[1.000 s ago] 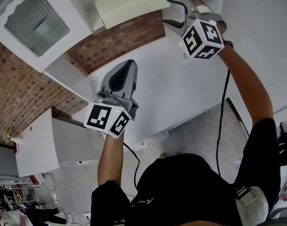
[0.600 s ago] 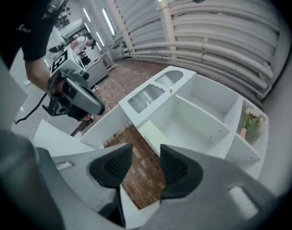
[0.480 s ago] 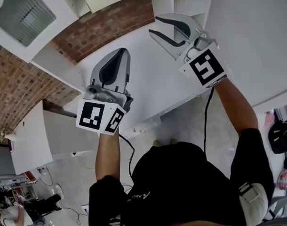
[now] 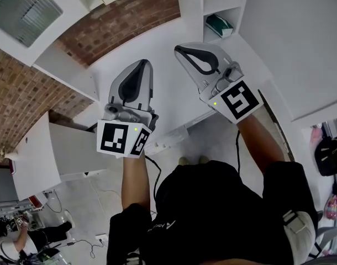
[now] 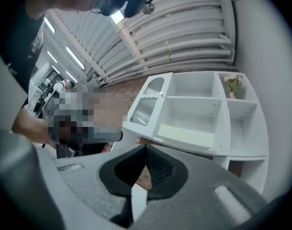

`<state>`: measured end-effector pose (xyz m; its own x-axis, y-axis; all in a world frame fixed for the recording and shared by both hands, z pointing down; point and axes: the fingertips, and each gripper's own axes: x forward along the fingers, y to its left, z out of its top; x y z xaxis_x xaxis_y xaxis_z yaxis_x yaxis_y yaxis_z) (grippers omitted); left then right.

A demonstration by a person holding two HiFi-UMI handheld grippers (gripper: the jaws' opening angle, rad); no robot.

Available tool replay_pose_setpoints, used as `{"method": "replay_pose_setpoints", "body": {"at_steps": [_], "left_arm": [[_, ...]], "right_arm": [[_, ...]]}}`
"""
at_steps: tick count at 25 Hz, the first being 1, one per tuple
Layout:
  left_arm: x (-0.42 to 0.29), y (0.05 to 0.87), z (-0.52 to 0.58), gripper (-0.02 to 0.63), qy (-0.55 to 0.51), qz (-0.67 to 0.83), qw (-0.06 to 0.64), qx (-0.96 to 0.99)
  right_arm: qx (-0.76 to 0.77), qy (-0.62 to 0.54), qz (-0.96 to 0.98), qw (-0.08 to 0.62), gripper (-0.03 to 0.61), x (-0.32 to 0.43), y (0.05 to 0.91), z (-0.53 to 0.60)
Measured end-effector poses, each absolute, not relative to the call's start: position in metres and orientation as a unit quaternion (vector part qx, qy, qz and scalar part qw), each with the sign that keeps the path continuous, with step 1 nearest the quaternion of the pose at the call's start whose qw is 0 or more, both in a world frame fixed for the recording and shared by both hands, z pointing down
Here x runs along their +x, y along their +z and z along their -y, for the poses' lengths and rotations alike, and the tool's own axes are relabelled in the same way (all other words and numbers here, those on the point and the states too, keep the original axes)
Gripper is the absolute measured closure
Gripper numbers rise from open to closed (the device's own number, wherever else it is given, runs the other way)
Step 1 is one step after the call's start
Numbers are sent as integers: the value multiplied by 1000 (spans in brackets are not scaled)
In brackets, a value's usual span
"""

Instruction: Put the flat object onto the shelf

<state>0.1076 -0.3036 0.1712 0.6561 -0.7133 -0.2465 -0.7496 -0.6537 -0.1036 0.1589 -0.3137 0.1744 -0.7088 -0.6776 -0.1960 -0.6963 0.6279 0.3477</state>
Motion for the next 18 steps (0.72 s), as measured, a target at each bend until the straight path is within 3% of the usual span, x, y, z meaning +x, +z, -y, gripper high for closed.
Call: {"method": "replay_pose_setpoints", "body": {"at_steps": [9,18], "left_arm": [[108,184,291,615,91,-398,89,-909],[107,192,289,615,92,-391,77,-912]], "right_arm": [[-380,132,-913,76,577,161,202,302],[-387,135,-910,68,578,160,206,298]]}}
